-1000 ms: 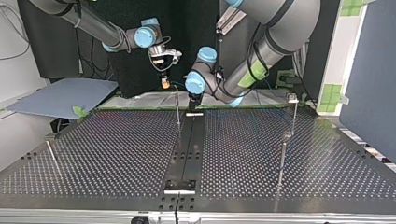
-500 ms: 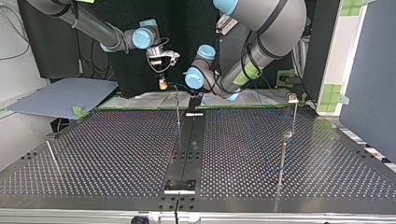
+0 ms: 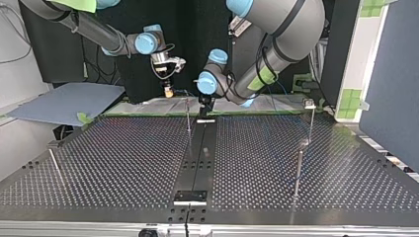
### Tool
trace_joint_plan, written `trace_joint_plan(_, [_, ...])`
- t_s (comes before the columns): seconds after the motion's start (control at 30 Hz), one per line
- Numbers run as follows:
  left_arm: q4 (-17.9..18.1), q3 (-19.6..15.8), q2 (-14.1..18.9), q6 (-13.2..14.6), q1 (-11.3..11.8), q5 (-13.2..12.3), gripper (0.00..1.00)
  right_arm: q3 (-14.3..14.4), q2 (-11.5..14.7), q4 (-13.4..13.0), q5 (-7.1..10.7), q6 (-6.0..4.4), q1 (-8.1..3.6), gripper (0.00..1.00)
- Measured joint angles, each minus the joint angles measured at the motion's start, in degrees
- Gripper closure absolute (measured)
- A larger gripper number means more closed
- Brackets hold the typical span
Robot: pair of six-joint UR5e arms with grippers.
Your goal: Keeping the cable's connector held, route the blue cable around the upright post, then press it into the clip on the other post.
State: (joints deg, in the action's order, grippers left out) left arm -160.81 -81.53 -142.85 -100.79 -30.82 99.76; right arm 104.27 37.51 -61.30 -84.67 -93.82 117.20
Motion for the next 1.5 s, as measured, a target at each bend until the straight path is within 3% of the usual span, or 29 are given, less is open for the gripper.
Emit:
trace_joint_plan(0.37, [1.0, 0.0, 0.0, -0.5, -0.4, -0.2, 1.00, -0.4, -0.1, -0.3, 0.90, -0.12, -2.55, 1.00])
trace_joint_plan(0.57, [3.0, 0.0, -0.1, -1.5, -0.5, -0.1, 1.00, -1.3, -0.5, -0.3, 2.93, -0.11, -3.90, 1.00])
trace_joint_plan(0.8, [4.8, 0.0, -1.0, -2.2, -0.8, -0.1, 1.00, -3.2, -1.5, 2.1, 5.75, 0.39, -5.06, 1.00])
trace_joint_plan(1.17, [7.0, 0.0, -3.1, -3.5, -0.9, -1.2, 1.00, -4.9, -1.6, 4.6, 6.08, 0.51, -6.75, 1.00])
trace_joint_plan(1.5, [10.2, 0.0, -3.5, -4.5, -0.3, -3.7, 1.00, -5.8, -1.6, 5.7, 5.85, 0.32, -8.10, 1.00])
